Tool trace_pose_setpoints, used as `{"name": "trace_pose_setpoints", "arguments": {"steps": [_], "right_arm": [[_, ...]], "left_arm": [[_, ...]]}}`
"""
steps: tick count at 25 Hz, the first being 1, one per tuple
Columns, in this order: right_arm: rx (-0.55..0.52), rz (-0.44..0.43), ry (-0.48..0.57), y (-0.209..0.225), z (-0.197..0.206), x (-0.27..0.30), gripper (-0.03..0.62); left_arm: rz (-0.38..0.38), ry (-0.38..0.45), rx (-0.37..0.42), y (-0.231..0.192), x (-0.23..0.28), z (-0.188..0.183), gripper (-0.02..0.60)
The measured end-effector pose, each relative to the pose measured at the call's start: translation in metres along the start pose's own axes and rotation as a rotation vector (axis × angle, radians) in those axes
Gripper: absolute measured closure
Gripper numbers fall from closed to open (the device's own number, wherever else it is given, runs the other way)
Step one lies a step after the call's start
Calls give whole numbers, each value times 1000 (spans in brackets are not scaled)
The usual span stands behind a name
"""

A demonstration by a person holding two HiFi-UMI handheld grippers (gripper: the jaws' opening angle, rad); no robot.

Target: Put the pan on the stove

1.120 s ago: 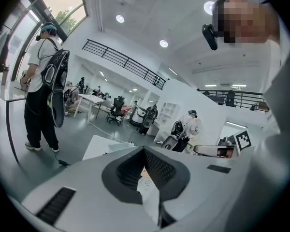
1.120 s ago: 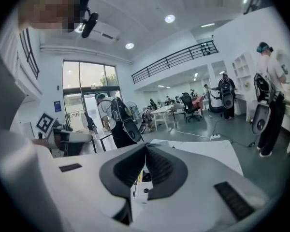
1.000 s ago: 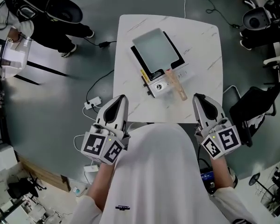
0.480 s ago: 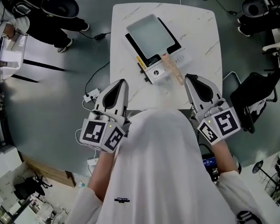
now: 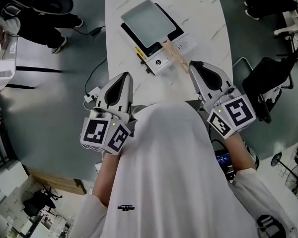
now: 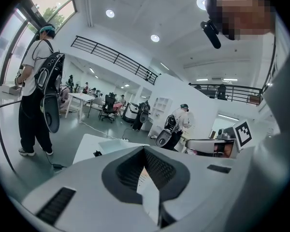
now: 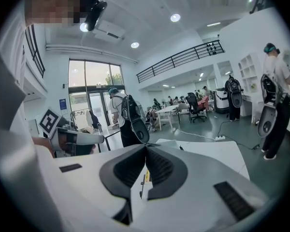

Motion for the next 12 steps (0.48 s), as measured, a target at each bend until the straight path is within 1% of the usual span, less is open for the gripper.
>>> {"name": "trace_pose_setpoints", "arguments": {"steps": [6,12], "right_arm": [[-41,2,0,1,-6,1,589],[-47,-7,4,-10,-7,4,589]], "left_arm": [[25,0,0,1,2,1,581],[23,11,1,-3,-4,-1,581]]}}
Point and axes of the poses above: the fingertips, and each gripper's own axes: x forward along the fingers, y to its right, z out of its underside, the point moved 7 cm from there along -x, backward along the fingers, and after that the axes turned 1 degree about -y, right-handed, at the moved point
